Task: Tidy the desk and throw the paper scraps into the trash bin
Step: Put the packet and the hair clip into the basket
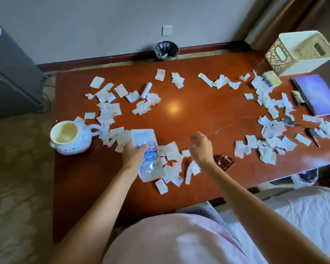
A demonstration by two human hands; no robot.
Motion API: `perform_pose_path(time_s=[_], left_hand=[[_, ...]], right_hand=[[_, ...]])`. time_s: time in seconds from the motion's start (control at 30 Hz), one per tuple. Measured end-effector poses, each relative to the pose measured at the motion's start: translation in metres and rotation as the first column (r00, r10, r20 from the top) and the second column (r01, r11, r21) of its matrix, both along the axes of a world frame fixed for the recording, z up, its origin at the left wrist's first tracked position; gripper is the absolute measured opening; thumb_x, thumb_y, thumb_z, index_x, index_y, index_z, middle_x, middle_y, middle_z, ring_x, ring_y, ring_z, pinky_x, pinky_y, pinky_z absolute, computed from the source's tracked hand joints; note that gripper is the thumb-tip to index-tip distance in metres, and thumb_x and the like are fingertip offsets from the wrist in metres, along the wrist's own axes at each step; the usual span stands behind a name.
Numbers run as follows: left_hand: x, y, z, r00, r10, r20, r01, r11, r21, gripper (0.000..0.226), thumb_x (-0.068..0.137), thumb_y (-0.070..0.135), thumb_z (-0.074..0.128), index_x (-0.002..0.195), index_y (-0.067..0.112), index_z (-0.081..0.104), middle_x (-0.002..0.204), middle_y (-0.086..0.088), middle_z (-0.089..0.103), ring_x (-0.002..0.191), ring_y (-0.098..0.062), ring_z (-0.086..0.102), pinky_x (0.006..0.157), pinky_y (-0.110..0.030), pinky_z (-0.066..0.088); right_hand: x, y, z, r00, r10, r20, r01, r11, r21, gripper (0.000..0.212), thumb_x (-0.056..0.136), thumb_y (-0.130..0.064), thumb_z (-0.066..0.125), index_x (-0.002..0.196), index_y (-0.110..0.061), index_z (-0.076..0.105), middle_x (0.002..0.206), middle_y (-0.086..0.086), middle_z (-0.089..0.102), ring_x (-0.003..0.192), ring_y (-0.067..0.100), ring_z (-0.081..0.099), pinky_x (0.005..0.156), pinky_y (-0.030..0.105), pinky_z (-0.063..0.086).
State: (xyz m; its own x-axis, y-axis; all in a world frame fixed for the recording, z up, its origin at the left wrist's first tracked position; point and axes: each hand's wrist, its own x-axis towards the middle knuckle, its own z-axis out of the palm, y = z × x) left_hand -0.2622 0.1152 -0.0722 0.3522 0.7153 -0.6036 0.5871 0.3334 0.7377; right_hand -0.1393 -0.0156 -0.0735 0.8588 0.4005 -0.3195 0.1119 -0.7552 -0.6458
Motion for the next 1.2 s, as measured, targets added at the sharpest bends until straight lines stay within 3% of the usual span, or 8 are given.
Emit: perform_pose_path(time_s=[0.23,0.33,0.63,0.7,0.87,0.97,1.1,1.2], left_hand=[[0.073,-0.072,-0.002,0.999,0.04,-0.017,-0.041,0.997,-0.065,0.021,0.09,0.012,0.058,0.11,0.006,0.06,0.104,-0.009,0.067,0.092,-0.025,0.067,0.066,-0.027,0.054],[0.099,-0.1,-0.001,0.993,0.11,-0.042,-0.112,0.993,-0.043,0.017,0.091,0.01,0.057,0.107,0.008,0.059,0.112,-0.012,0.067,0.097,-0.027,0.066,0.075,-0.032,0.055],[0.138,-0.156,0.016,0.957,0.266,-0.118,-0.263,0.964,0.042,0.006,0.094,0.01,0.052,0.1,0.008,0.05,0.102,-0.009,0.06,0.095,-0.024,0.062,0.053,-0.021,0.043],[0.145,-0.159,0.02,0.957,0.26,-0.131,-0.255,0.965,0.053,0.007,0.095,0.01,0.05,0.101,0.007,0.051,0.097,-0.007,0.06,0.095,-0.023,0.06,0.055,-0.021,0.044],[0.171,-0.157,0.024,0.98,0.168,-0.107,-0.16,0.984,0.077,0.024,0.097,0.014,0.047,0.119,0.007,0.049,0.121,-0.011,0.06,0.1,-0.021,0.061,0.054,-0.02,0.044],[0.201,-0.154,0.03,0.991,0.116,-0.065,-0.109,0.989,0.098,0.017,0.098,0.014,0.045,0.114,0.011,0.043,0.121,-0.008,0.057,0.093,-0.015,0.058,0.055,-0.019,0.044],[0.25,-0.158,0.043,0.999,0.042,0.012,-0.043,0.991,0.124,0.02,0.098,0.009,0.041,0.118,0.009,0.04,0.127,-0.011,0.054,0.111,-0.022,0.06,0.068,-0.025,0.049],[0.292,-0.166,0.056,0.998,-0.017,0.064,0.008,0.991,0.137,0.024,0.098,0.007,0.041,0.122,0.01,0.039,0.122,-0.008,0.054,0.099,-0.013,0.057,0.057,-0.015,0.045]], right_hand=[[0.07,-0.086,-0.013,0.944,0.293,-0.149,-0.325,0.901,-0.289,0.053,0.077,-0.021,0.051,0.129,-0.012,0.047,0.129,0.013,0.046,0.123,0.034,0.042,0.101,0.042,0.04],[0.092,-0.106,-0.025,0.875,0.437,-0.207,-0.483,0.788,-0.38,0.057,0.08,-0.011,0.052,0.136,-0.013,0.039,0.132,0.012,0.04,0.125,0.033,0.038,0.102,0.04,0.039],[0.137,-0.131,-0.035,0.798,0.561,-0.22,-0.601,0.723,-0.341,0.035,0.089,-0.007,0.05,0.124,-0.002,0.049,0.125,0.016,0.051,0.113,0.032,0.053,0.089,0.036,0.048],[0.147,-0.136,-0.034,0.814,0.527,-0.245,-0.581,0.743,-0.331,0.031,0.088,-0.009,0.052,0.117,-0.001,0.053,0.111,0.016,0.06,0.095,0.029,0.059,0.072,0.032,0.048],[0.179,-0.141,-0.026,0.893,0.345,-0.289,-0.409,0.889,-0.205,0.013,0.083,-0.013,0.053,0.087,-0.001,0.057,0.079,0.012,0.055,0.064,0.023,0.048,0.044,0.023,0.032],[0.209,-0.146,-0.008,0.934,0.182,-0.307,-0.222,0.97,-0.1,0.013,0.087,-0.01,0.05,0.075,-0.007,0.054,0.065,0.009,0.058,0.053,0.019,0.051,0.047,0.023,0.037],[0.257,-0.156,0.015,0.948,0.0,-0.317,0.016,0.999,0.049,0.012,0.087,-0.007,0.045,0.079,-0.006,0.054,0.06,0.005,0.053,0.052,0.018,0.053,0.051,0.026,0.041],[0.293,-0.165,0.034,0.942,-0.038,-0.334,0.074,0.993,0.095,0.011,0.09,-0.01,0.046,0.081,-0.009,0.053,0.064,0.003,0.052,0.054,0.014,0.05,0.049,0.02,0.039]])
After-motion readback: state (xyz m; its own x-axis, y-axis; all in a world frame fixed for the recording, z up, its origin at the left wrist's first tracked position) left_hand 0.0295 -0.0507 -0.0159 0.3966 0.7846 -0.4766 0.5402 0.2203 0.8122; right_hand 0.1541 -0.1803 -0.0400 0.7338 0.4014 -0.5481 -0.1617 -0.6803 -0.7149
